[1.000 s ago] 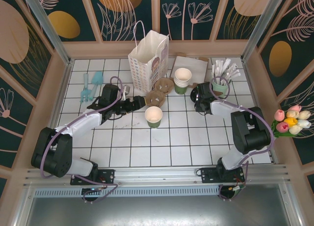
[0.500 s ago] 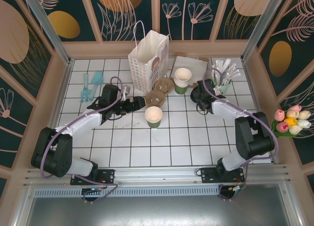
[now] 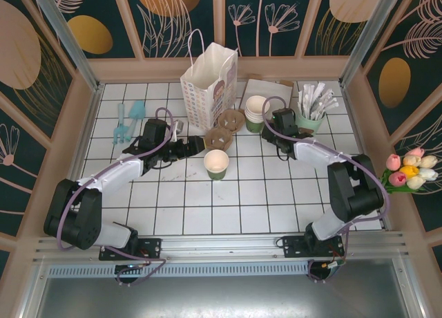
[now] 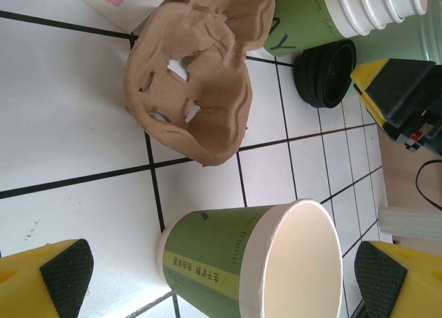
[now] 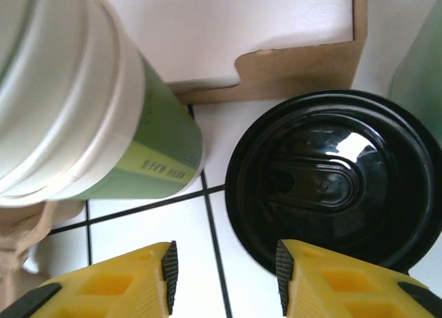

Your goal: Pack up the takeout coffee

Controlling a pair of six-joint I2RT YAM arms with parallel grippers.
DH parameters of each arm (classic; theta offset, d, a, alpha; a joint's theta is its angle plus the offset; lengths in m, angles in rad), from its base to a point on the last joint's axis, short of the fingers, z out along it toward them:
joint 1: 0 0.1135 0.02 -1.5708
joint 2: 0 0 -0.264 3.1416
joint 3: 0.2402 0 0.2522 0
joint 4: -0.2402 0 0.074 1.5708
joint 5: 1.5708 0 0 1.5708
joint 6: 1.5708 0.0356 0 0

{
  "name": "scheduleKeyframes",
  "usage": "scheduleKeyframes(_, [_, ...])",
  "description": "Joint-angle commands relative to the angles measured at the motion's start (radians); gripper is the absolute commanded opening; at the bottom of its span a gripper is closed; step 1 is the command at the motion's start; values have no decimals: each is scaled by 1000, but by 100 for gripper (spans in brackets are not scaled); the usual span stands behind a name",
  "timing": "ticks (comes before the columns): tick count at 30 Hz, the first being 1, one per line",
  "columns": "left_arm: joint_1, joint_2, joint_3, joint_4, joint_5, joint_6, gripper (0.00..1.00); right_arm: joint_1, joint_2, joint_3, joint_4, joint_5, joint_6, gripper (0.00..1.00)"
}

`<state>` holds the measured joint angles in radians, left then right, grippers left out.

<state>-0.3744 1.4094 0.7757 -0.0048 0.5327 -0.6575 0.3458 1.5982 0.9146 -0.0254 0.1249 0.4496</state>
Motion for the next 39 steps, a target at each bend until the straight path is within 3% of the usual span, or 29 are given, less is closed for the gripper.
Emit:
scheduleKeyframes(1, [-6, -8, -4, -20, -20, 20, 99, -24, 45, 39, 15, -22, -89, 42])
scheduleKeyframes(8, [-6, -13, -6, -23, -30, 17, 99, -27, 110, 50, 61, -56, -93, 41])
scheduleKeyframes(17, [-6, -13, -12, -26, -40, 17, 99, -25, 149, 73, 40, 30, -106, 36])
scheduleKeyframes(24, [-6, -6, -10, -29, -40, 21, 99, -26, 183, 82, 44, 28, -124, 32])
scheduleKeyframes(33, [-6, -7, -18, -24, -44, 14, 99, -26, 165, 102, 30, 9, -150, 14])
scheduleKeyframes(39, [-5, -1, -18, -18, -41, 12, 99, -26, 114, 71, 41, -27, -159, 11])
